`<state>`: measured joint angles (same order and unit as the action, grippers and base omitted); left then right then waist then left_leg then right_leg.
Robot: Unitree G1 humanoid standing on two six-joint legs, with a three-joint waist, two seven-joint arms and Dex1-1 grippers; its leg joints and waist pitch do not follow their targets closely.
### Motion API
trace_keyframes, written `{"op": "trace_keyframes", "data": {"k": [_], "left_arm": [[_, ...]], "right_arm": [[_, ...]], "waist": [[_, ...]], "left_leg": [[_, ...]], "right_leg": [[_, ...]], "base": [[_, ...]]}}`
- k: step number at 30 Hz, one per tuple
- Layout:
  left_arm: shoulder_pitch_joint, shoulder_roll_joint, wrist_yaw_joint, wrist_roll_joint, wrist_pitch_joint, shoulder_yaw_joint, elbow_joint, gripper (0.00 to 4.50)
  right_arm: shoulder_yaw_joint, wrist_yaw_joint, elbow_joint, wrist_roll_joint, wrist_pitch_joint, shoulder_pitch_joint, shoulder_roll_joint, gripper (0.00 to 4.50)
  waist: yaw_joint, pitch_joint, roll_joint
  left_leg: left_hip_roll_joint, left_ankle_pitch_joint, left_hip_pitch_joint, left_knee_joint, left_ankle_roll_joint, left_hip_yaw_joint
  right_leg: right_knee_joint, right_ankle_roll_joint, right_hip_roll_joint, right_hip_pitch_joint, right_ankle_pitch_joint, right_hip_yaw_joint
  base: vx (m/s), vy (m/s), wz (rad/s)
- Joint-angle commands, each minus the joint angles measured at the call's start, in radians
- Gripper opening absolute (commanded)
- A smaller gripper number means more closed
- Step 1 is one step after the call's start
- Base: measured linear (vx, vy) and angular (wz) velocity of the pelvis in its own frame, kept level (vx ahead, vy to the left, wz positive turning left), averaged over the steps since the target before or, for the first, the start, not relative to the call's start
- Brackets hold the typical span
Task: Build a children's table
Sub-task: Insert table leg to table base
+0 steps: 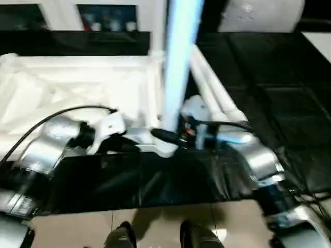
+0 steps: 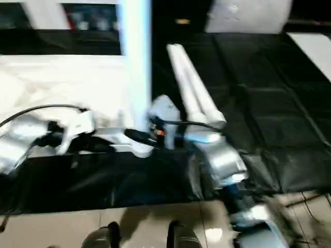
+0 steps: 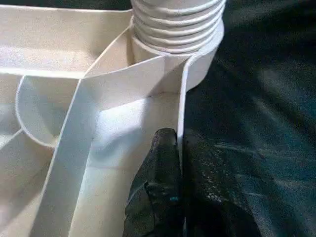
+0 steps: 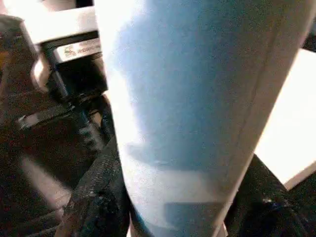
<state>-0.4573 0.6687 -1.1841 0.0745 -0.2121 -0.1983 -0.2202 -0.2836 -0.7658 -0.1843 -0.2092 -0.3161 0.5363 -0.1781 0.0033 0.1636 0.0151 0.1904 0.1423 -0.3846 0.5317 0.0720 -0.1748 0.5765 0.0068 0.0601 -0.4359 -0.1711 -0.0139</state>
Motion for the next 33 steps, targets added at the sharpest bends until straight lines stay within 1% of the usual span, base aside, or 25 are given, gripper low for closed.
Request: {"op": "trace_keyframes", "data": {"k": [1,2,3,4,5,6,7,8,9,10,11,12,13,14,18,19,22,23,26,27,28,29,31,32,33], "left_arm": [[0.033,-0.004,0.147,-0.008,-0.100,0.085,0.102,0.00],[0.087,-0.020,0.184,-0.009,-0.169,0.101,0.195,0.00],[0.108,-0.027,0.198,-0.009,-0.195,0.107,0.232,0.00],[0.172,-0.061,0.245,-0.014,-0.286,0.116,0.359,0.00],[0.192,-0.074,0.263,-0.015,-0.321,0.117,0.404,0.00],[0.212,-0.103,0.292,-0.023,-0.370,0.107,0.466,0.00],[0.220,-0.132,0.320,-0.033,-0.415,0.093,0.512,0.00],[0.220,-0.158,0.345,-0.040,-0.445,0.081,0.540,0.00],[0.219,-0.162,0.351,-0.041,-0.451,0.078,0.545,0.00],[0.209,-0.186,0.385,-0.045,-0.481,0.060,0.564,0.00],[0.201,-0.197,0.406,-0.047,-0.499,0.050,0.572,0.00],[0.191,-0.196,0.416,-0.056,-0.498,0.044,0.565,0.00],[0.191,-0.196,0.416,-0.056,-0.498,0.044,0.565,0.00],[0.185,-0.194,0.420,-0.063,-0.495,0.042,0.559,0.00],[0.171,-0.160,0.431,-0.101,-0.503,0.035,0.546,0.00],[0.171,-0.156,0.439,-0.112,-0.515,0.034,0.547,0.00],[0.163,-0.150,0.469,-0.124,-0.558,0.034,0.554,0.00],[0.154,-0.154,0.484,-0.114,-0.584,0.039,0.555,0.00],[0.140,-0.155,0.483,-0.105,-0.579,0.039,0.541,0.00],[0.134,-0.153,0.478,-0.104,-0.571,0.035,0.535,0.00],[0.131,-0.154,0.477,-0.103,-0.569,0.036,0.529,0.00],[0.129,-0.154,0.475,-0.103,-0.568,0.037,0.525,0.00],[0.126,-0.143,0.466,-0.108,-0.557,0.033,0.509,0.00],[0.125,-0.137,0.465,-0.110,-0.553,0.029,0.502,0.00],[0.121,-0.130,0.464,-0.110,-0.542,0.029,0.487,0.00]], "right_arm": [[-0.042,0.081,-0.185,0.085,-0.080,-0.064,-0.001,1.90],[-0.023,0.121,-0.203,0.091,-0.079,-0.051,0.020,1.90],[-0.016,0.137,-0.210,0.092,-0.079,-0.046,0.028,1.90],[0.008,0.197,-0.249,0.099,-0.071,-0.019,0.055,1.90],[0.016,0.219,-0.265,0.102,-0.064,-0.008,0.065,1.90],[0.029,0.249,-0.294,0.103,-0.055,0.011,0.080,1.90],[0.039,0.272,-0.319,0.101,-0.047,0.029,0.094,1.90],[0.044,0.285,-0.339,0.099,-0.041,0.044,0.105,1.90],[0.045,0.287,-0.343,0.100,-0.039,0.046,0.107,1.90],[0.050,0.294,-0.368,0.097,-0.034,0.064,0.122,1.90],[0.054,0.294,-0.382,0.094,-0.033,0.072,0.133,1.90],[0.051,0.289,-0.385,0.094,-0.034,0.075,0.138,1.90],[0.051,0.289,-0.385,0.094,-0.034,0.075,0.138,1.90],[0.048,0.285,-0.386,0.095,-0.035,0.076,0.141,1.90],[0.037,0.260,-0.406,0.091,-0.035,0.077,0.148,1.90],[0.039,0.259,-0.417,0.091,-0.029,0.080,0.150,1.90],[0.055,0.257,-0.455,0.084,-0.010,0.093,0.160,1.90],[0.064,0.255,-0.472,0.083,-0.001,0.101,0.165,2.60],[0.066,0.249,-0.485,0.086,0.008,0.107,0.164,2.60],[0.069,0.246,-0.490,0.087,0.011,0.110,0.164,2.70],[0.070,0.245,-0.491,0.087,0.015,0.110,0.163,2.87],[0.069,0.243,-0.491,0.089,0.021,0.110,0.161,3.01],[0.066,0.230,-0.481,0.091,0.033,0.102,0.151,3.13],[0.065,0.221,-0.477,0.092,0.042,0.099,0.146,3.23],[0.063,0.203,-0.457,0.090,0.048,0.090,0.135,3.36]], "waist": [[0.003,-0.027,-0.016],[-0.002,-0.025,-0.016],[-0.006,-0.025,-0.017],[-0.017,-0.028,-0.015],[-0.021,-0.024,-0.015],[-0.025,-0.029,-0.008],[-0.024,-0.025,-0.013],[-0.023,-0.027,-0.011],[-0.021,-0.028,-0.012],[-0.021,-0.029,0.010],[-0.017,-0.030,0.001],[-0.015,-0.029,-0.001],[-0.014,-0.029,-0.001],[-0.013,-0.029,0.004],[-0.013,-0.030,0.003],[-0.013,-0.030,0.000],[-0.015,-0.030,0.002],[-0.015,-0.029,0.002],[-0.015,-0.030,0.001],[-0.013,-0.032,-0.002],[-0.011,-0.034,0.000],[-0.011,-0.035,0.000],[-0.006,-0.039,-0.006],[-0.002,-0.042,-0.003],[-0.002,-0.042,-0.003]], "left_leg": [[0.035,0.493,0.009,-0.086,0.064,0.032],[0.033,0.505,0.013,-0.086,0.059,0.031],[0.034,0.509,0.013,-0.085,0.063,0.031],[0.035,0.511,0.015,-0.082,0.059,0.030],[0.033,0.510,0.013,-0.082,0.054,0.031],[0.033,0.501,0.018,-0.076,0.048,0.026],[0.031,0.497,0.016,-0.077,0.044,0.027],[0.031,0.487,0.020,-0.073,0.038,0.023],[0.031,0.481,0.021,-0.072,0.038,0.020],[0.030,0.470,0.018,-0.071,0.031,0.017],[0.030,0.470,0.022,-0.070,0.030,0.015],[0.030,0.469,0.023,-0.070,0.031,0.015],[0.030,0.468,0.022,-0.070,0.032,0.015],[0.029,0.464,0.017,-0.074,0.035,0.016],[0.029,0.468,0.019,-0.074,0.039,0.016],[0.029,0.470,0.019,-0.073,0.041,0.017],[0.028,0.485,0.019,-0.073,0.045,0.017],[0.028,0.491,0.019,-0.072,0.046,0.018],[0.026,0.502,0.022,-0.070,0.043,0.019],[0.026,0.496,0.023,-0.069,0.043,0.019],[0.028,0.469,0.020,-0.071,0.041,0.017],[0.028,0.459,0.017,-0.072,0.040,0.017],[0.028,0.432,0.020,-0.068,0.036,0.012],[0.027,0.404,0.020,-0.065,0.030,0.008],[0.027,0.404,0.020,-0.065,0.030,0.008]], "right_leg": [[-0.079,-0.122,0.074,0.025,-0.579,0.032],[-0.084,-0.113,0.070,0.021,-0.600,0.032],[-0.081,-0.117,0.071,0.020,-0.593,0.033],[-0.084,-0.122,0.070,0.020,-0.590,0.034],[-0.085,-0.120,0.068,0.018,-0.595,0.034],[-0.088,-0.120,0.067,0.016,-0.594,0.036],[-0.089,-0.116,0.066,0.015,-0.600,0.036],[-0.092,-0.113,0.062,0.010,-0.589,0.038],[-0.092,-0.111,0.058,0.009,-0.563,0.037],[-0.090,-0.106,0.056,0.011,-0.551,0.037],[-0.090,-0.105,0.056,0.007,-0.547,0.038],[-0.091,-0.104,0.055,0.006,-0.539,0.038],[-0.090,-0.105,0.054,0.007,-0.528,0.037],[-0.087,-0.101,0.052,0.011,-0.501,0.035],[-0.085,-0.105,0.052,0.011,-0.472,0.035],[-0.084,-0.107,0.053,0.012,-0.471,0.035],[-0.085,-0.110,0.055,0.012,-0.490,0.035],[-0.086,-0.110,0.056,0.011,-0.505,0.034],[-0.091,-0.105,0.056,0.010,-0.538,0.033],[-0.091,-0.110,0.056,0.009,-0.529,0.034],[-0.084,-0.120,0.052,0.014,-0.467,0.034],[-0.082,-0.125,0.051,0.016,-0.448,0.034],[-0.079,-0.140,0.053,0.018,-0.404,0.035],[-0.078,-0.148,0.052,0.021,-0.368,0.036],[-0.078,-0.148,0.052,0.021,-0.368,0.036]], "base": [[0.000,0.000,0.00],[0.000,0.000,0.00],[0.000,0.000,0.00],[0.000,0.000,0.00],[0.000,0.000,0.00],[0.000,0.000,0.00],[0.000,0.000,0.00],[0.000,0.000,0.00],[0.000,0.000,0.00],[0.000,0.000,0.00],[0.000,0.000,0.00],[0.000,0.000,0.00],[0.000,0.000,0.00],[0.000,0.000,0.00],[0.000,0.000,0.00],[0.000,0.000,0.00],[0.000,0.000,0.00],[0.000,0.000,0.00],[0.000,0.000,0.00],[0.000,0.000,0.00],[0.000,0.000,0.00],[0.000,0.000,0.00],[0.000,0.000,0.00],[0.000,0.000,0.00],[0.000,0.000,0.00]]}}
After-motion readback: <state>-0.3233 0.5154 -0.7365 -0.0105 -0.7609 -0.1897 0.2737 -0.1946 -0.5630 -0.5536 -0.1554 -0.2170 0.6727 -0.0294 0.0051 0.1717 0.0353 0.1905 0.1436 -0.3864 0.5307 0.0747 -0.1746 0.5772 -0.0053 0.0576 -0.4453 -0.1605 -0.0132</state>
